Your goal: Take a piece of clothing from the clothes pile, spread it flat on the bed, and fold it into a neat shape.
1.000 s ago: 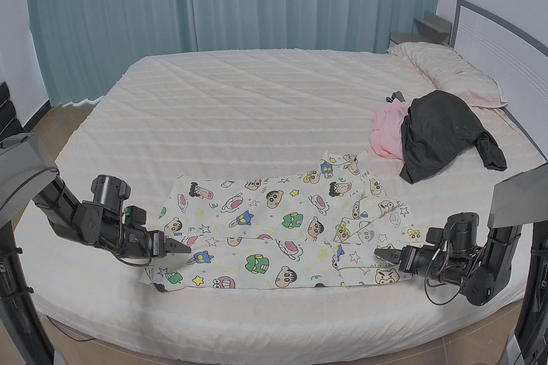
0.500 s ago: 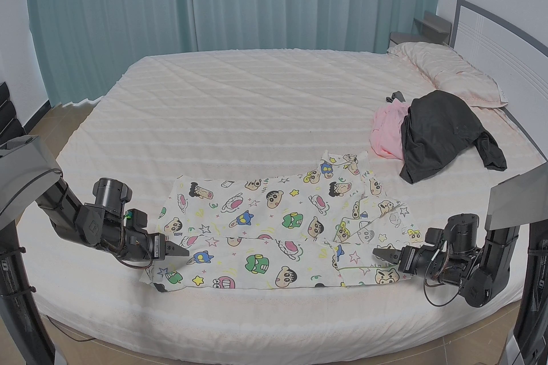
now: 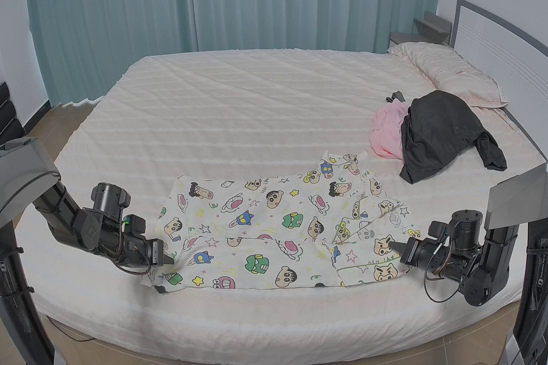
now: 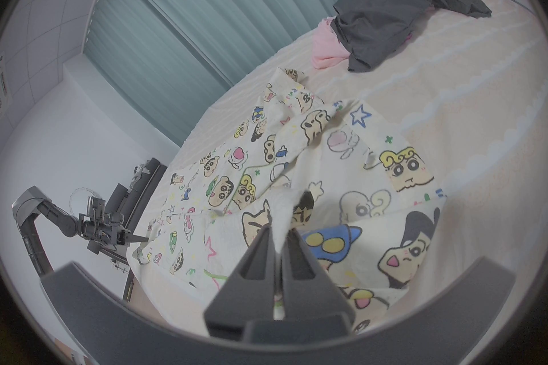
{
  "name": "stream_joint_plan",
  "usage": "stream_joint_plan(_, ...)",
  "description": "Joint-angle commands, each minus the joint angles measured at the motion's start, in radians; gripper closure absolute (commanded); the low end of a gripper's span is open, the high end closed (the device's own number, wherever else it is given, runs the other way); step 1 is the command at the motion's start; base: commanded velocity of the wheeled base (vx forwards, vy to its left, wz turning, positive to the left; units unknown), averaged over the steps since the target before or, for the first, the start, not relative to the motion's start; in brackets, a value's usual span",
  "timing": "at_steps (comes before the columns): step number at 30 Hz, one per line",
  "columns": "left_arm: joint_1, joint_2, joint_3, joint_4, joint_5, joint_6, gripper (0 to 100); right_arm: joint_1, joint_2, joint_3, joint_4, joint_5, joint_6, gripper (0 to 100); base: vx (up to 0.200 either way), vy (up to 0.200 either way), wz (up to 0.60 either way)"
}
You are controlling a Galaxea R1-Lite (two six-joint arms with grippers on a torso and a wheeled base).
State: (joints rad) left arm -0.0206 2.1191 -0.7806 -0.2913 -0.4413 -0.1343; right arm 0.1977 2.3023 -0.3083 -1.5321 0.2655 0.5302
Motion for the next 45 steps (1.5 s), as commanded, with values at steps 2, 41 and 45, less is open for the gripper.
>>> stream_joint_plan(2, 0.013, -0.044, 0.038, 0.000, 0.003, 0.001, 100, 0.000, 0.000, 0.000, -0.026, -0.005, 0.011, 100, 0.000, 0.000, 0.00)
stream_joint_plan(41, 0.002, 0.041, 0.029, -0.235, 0.004, -0.123, 0, 0.002, 0.006, -0.012, -0.026, -0.009, 0.027, 100, 0.000, 0.000, 0.00)
stream_joint_plan(45, -0.002, 0.070, 0.024, -0.266, 0.013, -0.125, 0, 0.003, 0.008, -0.014, -0.026, -0.009, 0.028, 100, 0.000, 0.000, 0.00)
